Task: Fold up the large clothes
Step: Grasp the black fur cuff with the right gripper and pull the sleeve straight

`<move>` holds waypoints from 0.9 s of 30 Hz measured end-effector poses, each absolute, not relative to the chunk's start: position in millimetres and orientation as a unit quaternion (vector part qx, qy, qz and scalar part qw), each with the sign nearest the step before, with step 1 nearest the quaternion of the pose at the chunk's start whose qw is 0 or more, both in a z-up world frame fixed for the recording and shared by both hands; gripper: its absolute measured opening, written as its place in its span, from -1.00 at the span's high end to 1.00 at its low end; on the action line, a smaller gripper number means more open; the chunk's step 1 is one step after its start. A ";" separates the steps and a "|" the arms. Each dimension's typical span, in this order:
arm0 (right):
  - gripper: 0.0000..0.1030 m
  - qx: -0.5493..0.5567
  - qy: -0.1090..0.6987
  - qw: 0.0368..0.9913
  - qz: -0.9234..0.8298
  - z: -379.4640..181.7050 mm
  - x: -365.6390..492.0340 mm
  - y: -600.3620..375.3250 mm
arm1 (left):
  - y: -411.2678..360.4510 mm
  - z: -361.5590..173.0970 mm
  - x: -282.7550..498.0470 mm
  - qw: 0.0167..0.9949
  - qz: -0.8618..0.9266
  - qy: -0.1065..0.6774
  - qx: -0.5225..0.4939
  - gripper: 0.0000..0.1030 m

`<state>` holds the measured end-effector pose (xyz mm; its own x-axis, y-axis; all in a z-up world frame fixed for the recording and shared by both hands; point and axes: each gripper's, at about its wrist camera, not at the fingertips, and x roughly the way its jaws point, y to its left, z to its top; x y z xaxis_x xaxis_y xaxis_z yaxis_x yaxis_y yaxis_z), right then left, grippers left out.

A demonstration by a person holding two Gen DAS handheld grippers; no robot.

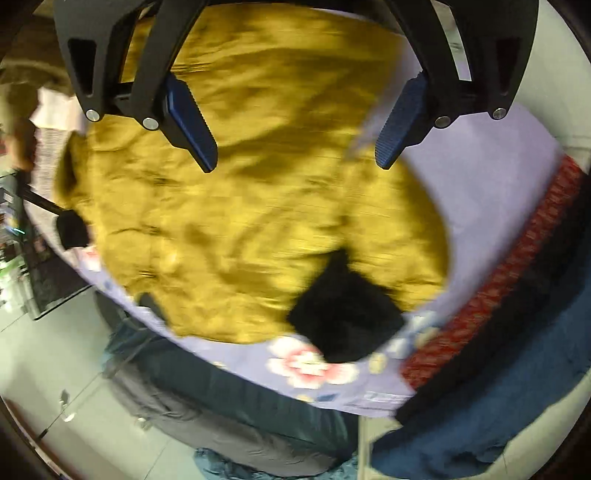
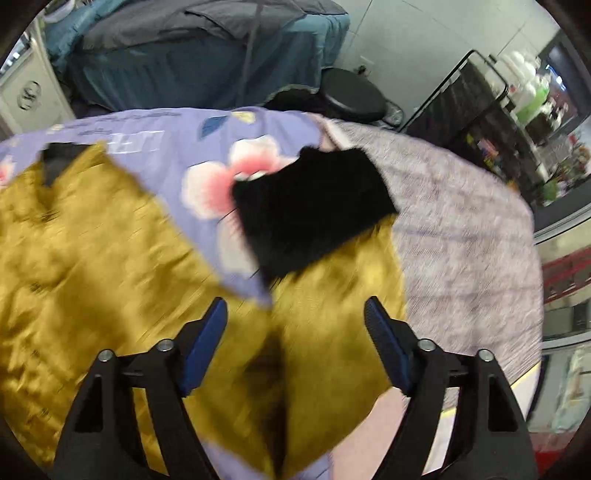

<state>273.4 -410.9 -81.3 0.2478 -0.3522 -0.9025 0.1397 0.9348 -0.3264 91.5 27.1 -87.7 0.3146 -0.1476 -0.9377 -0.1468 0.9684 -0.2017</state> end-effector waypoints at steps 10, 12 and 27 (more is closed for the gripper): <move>0.64 -0.031 0.565 0.814 -0.130 -76.7 259.9 -491.0 | -69.3 -115.5 76.0 0.776 -0.036 0.623 -0.092 -0.66; 0.69 0.042 0.506 0.853 -0.122 -24.4 229.7 -530.7 | -70.9 -119.6 78.9 0.775 -0.034 0.624 -0.092 -0.66; -0.29 0.397 0.446 0.778 -0.194 -74.2 23.6 -723.1 | -162.2 -128.1 112.4 0.774 -0.129 0.619 -0.027 -0.66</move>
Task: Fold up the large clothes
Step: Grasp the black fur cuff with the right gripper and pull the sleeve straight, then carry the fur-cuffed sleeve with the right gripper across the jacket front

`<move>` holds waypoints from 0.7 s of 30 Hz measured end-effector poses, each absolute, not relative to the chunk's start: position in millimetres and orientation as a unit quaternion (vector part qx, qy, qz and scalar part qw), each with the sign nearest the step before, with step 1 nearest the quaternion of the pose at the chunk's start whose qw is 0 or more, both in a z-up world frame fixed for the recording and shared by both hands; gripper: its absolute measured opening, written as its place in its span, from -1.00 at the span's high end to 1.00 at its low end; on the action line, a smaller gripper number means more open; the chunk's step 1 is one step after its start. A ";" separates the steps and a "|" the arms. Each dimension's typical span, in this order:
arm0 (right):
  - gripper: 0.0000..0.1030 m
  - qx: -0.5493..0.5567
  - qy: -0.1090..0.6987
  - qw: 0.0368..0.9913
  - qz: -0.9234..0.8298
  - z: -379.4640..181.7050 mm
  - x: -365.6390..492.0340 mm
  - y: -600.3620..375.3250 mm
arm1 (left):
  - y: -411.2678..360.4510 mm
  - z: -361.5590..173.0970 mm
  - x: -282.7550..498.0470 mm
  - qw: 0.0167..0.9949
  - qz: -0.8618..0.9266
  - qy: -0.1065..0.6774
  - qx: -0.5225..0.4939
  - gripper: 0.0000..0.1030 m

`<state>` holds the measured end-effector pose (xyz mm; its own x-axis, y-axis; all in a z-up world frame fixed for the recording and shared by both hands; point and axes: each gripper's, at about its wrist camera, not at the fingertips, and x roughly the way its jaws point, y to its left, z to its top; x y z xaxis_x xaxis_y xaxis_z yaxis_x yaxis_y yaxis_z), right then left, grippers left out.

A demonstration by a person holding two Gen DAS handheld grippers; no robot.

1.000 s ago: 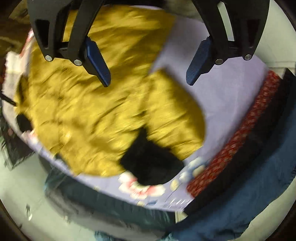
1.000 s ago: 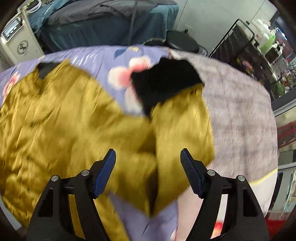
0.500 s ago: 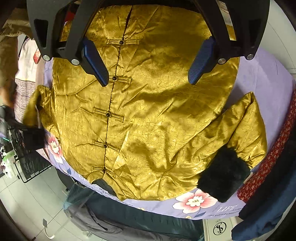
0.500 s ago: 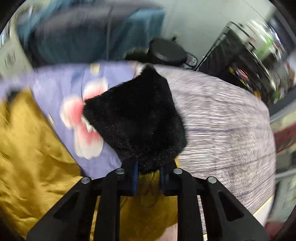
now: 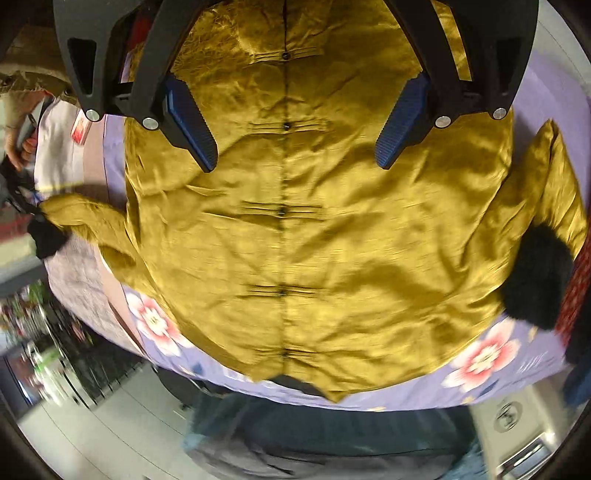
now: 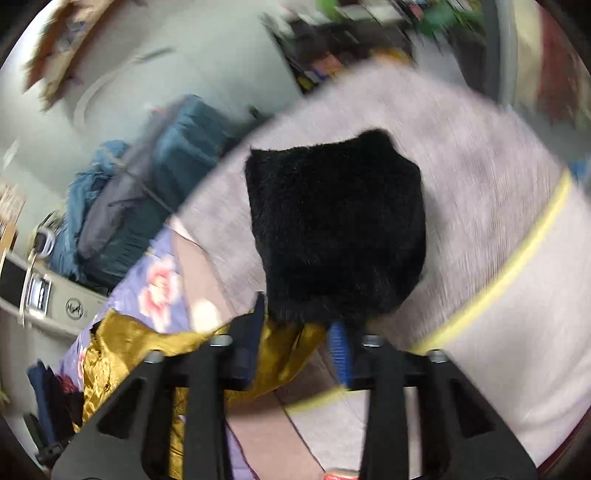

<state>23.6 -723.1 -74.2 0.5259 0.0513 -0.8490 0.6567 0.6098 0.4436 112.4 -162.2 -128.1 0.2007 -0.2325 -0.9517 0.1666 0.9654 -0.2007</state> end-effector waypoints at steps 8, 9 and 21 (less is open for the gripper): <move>-0.44 0.529 0.336 0.751 -0.207 -61.8 -52.6 -743.2 | -173.9 -125.2 104.8 0.771 -0.132 0.622 0.003 -0.66; -0.52 0.518 0.332 0.760 -0.209 -50.2 -52.5 -746.2 | -172.4 -125.8 104.7 0.771 -0.130 0.624 0.002 -0.66; -0.49 0.409 0.462 0.746 -0.252 -52.3 48.1 -757.3 | -162.3 -122.4 94.3 0.777 -0.118 0.618 -0.006 -0.66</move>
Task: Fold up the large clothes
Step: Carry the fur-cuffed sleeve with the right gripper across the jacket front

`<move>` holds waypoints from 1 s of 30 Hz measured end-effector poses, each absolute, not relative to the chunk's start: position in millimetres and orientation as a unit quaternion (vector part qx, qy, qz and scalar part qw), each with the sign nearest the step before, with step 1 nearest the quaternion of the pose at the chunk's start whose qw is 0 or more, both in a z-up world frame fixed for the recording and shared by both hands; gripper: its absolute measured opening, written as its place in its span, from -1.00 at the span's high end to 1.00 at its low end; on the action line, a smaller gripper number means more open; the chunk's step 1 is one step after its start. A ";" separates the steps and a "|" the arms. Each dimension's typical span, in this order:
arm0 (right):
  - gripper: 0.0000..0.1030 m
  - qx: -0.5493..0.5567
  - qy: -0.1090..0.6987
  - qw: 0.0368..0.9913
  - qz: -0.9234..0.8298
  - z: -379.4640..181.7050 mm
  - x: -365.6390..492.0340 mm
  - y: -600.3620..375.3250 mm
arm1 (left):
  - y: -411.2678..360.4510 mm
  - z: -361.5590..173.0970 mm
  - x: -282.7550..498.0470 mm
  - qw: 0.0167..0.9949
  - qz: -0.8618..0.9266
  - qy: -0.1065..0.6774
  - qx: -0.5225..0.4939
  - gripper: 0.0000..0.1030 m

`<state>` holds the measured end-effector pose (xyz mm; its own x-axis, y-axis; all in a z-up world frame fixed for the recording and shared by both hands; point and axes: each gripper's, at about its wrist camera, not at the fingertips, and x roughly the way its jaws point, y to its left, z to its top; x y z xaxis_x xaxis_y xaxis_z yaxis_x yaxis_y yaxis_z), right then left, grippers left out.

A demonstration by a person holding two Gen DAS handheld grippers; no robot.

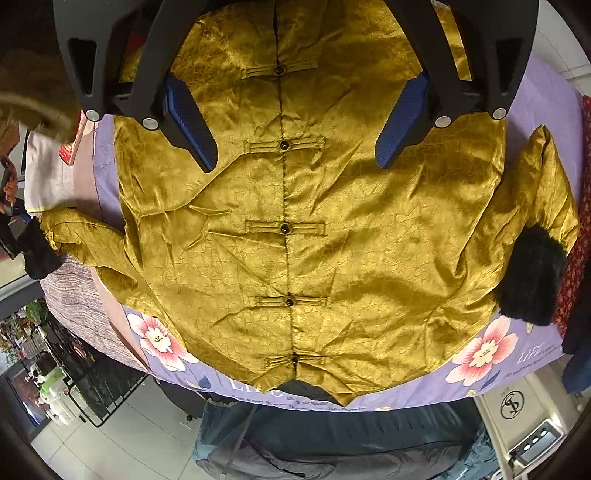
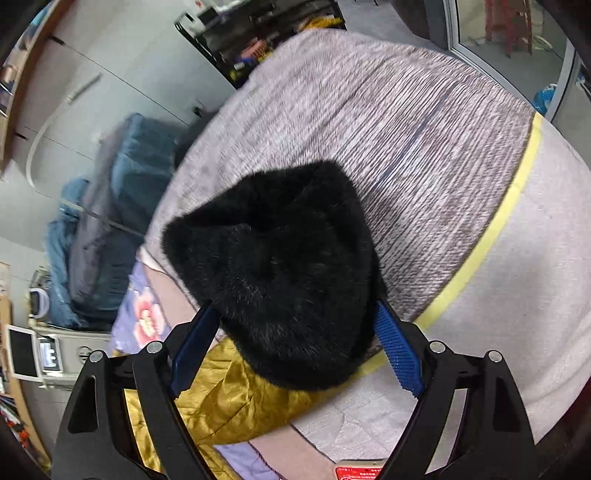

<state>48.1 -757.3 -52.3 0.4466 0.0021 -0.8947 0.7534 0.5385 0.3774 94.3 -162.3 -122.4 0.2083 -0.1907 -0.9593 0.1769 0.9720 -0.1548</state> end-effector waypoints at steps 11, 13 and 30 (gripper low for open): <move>0.67 0.193 0.401 0.887 -0.122 62.6 151.2 -590.6 | -109.7 -119.2 88.0 0.795 -0.075 0.602 -0.012 -0.66; 0.68 0.168 0.393 0.902 -0.057 81.8 169.0 -539.7 | -104.1 -115.3 90.4 0.800 -0.071 0.595 -0.009 -0.66; 0.65 -0.072 0.501 0.836 0.211 -36.8 226.2 -117.9 | -18.3 -120.6 72.3 0.810 0.004 0.586 -0.006 -0.67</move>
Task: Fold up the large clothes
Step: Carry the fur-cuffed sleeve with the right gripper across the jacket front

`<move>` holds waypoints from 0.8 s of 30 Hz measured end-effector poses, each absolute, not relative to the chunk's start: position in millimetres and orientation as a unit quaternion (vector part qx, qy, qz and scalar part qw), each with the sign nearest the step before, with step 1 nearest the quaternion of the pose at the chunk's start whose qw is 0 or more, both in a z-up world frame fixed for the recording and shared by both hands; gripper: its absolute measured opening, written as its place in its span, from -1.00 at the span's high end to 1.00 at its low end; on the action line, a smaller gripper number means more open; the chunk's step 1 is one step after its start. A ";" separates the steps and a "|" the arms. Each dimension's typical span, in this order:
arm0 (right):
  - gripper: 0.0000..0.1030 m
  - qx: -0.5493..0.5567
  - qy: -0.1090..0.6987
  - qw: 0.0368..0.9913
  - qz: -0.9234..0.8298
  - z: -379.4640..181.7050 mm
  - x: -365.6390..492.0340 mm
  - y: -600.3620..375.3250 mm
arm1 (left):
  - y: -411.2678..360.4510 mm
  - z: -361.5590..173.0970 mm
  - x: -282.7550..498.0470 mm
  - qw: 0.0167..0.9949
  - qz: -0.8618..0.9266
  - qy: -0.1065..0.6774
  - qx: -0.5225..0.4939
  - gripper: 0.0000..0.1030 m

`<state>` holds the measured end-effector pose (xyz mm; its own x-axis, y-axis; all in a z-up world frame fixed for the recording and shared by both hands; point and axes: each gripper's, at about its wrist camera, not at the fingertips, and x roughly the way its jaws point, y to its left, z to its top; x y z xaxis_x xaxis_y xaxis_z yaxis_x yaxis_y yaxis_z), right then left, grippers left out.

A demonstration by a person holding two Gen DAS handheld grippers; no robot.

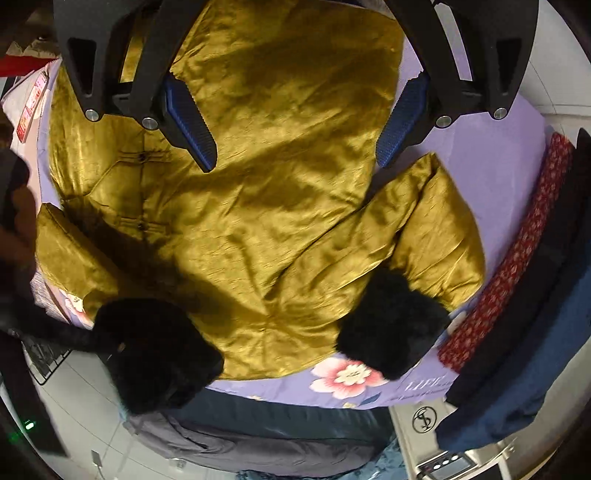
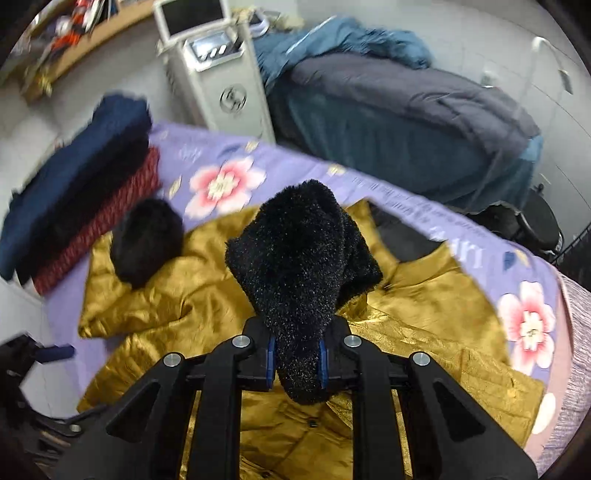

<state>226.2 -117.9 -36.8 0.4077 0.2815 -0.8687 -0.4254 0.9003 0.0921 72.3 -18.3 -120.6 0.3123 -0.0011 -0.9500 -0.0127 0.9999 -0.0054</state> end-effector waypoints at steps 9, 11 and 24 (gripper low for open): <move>-0.23 -0.072 0.495 0.834 0.234 -44.0 206.5 -98.3 | 2.0 -127.0 77.1 0.807 0.004 0.590 -0.016 -0.67; -0.23 -0.046 0.488 0.845 0.215 -33.1 205.3 -116.4 | -1.5 -123.1 86.7 0.813 -0.007 0.582 -0.014 -0.67; -0.28 -0.007 0.598 0.801 -0.005 -99.2 177.8 -306.3 | -94.9 -123.9 208.5 0.822 -0.110 0.558 0.044 -0.64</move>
